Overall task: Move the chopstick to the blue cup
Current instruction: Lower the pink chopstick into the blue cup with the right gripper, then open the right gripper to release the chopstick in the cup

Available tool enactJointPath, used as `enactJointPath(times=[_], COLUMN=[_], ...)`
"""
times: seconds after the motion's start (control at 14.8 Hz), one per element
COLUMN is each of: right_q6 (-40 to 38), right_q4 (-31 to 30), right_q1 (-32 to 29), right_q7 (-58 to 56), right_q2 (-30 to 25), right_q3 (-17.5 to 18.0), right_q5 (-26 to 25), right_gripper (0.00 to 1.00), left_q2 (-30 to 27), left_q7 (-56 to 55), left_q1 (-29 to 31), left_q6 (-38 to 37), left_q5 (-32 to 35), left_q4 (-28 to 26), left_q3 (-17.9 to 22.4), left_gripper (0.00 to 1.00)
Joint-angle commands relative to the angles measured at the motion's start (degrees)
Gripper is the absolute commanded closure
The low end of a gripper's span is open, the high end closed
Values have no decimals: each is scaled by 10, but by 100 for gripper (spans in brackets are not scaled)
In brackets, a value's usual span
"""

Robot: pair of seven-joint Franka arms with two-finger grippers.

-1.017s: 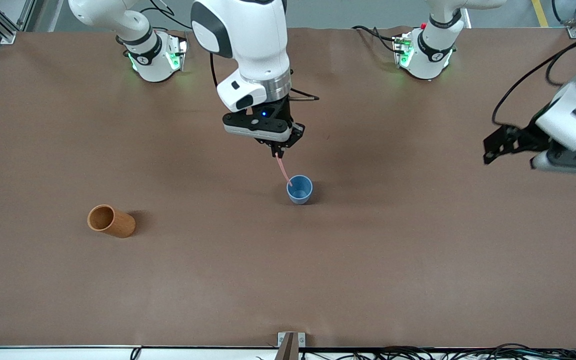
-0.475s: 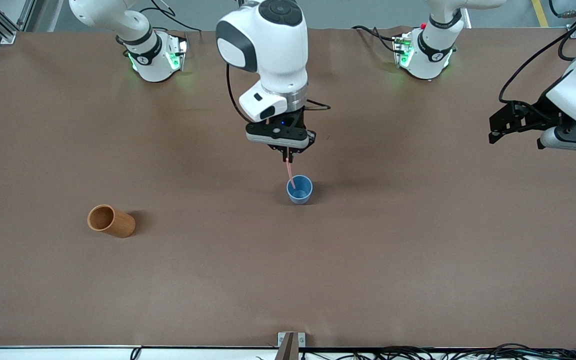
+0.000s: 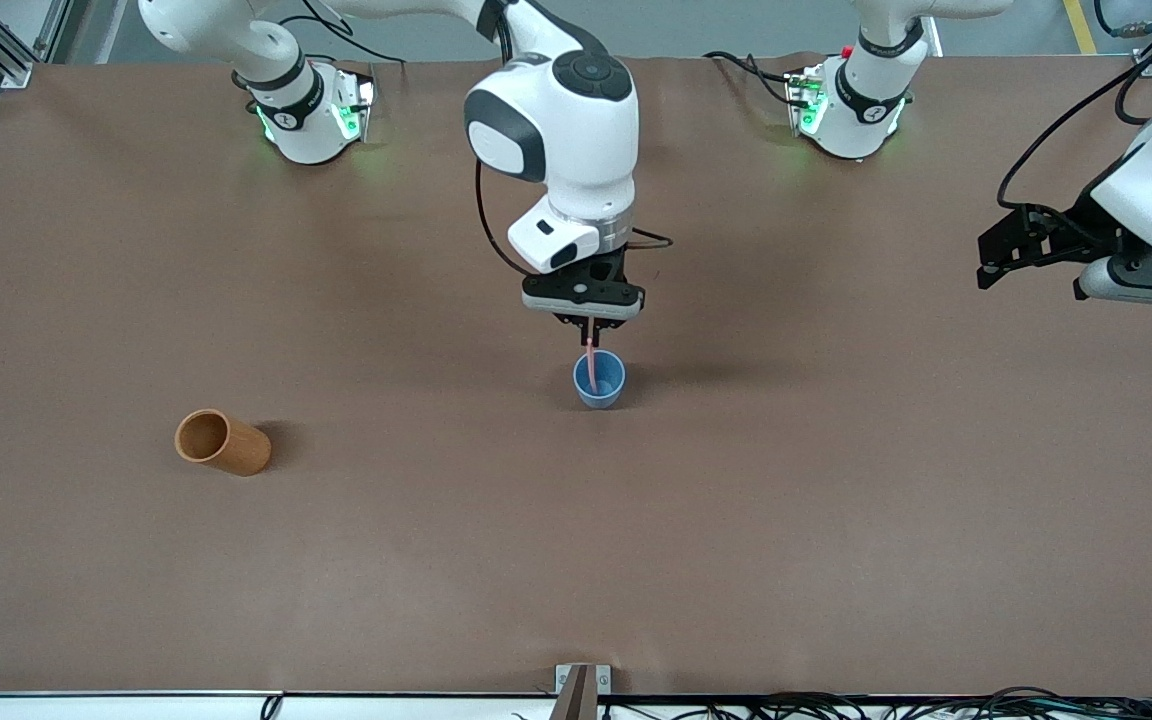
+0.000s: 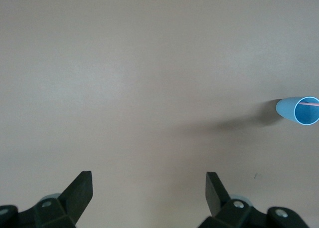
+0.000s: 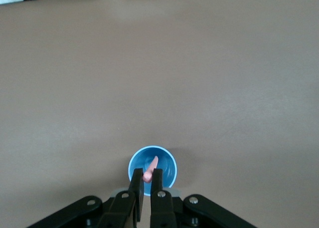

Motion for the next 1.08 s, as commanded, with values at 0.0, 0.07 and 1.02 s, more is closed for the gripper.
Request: enactJointPath(times=[0.0,0.07,1.02], right_q6=[9,9,-102], right_q4=[-5,-5,-6], right_q1=[8,8,-128], right_q7=[13,13,-121], right_q2=[4,6,-132], right_q3=[-4,-4,-6], right_q5=[-26,-27,44], right_gripper=[88,77,0], left_q2=[4,3,2], left_q7=[10,10,12], left_q1=[5,5,5], left_q6=[-9,-9,-9], left_q5=[-7,-7,-8], left_q4=[13,13,13], left_q3=[-2,-2,-2], left_gripper=[0,0,0])
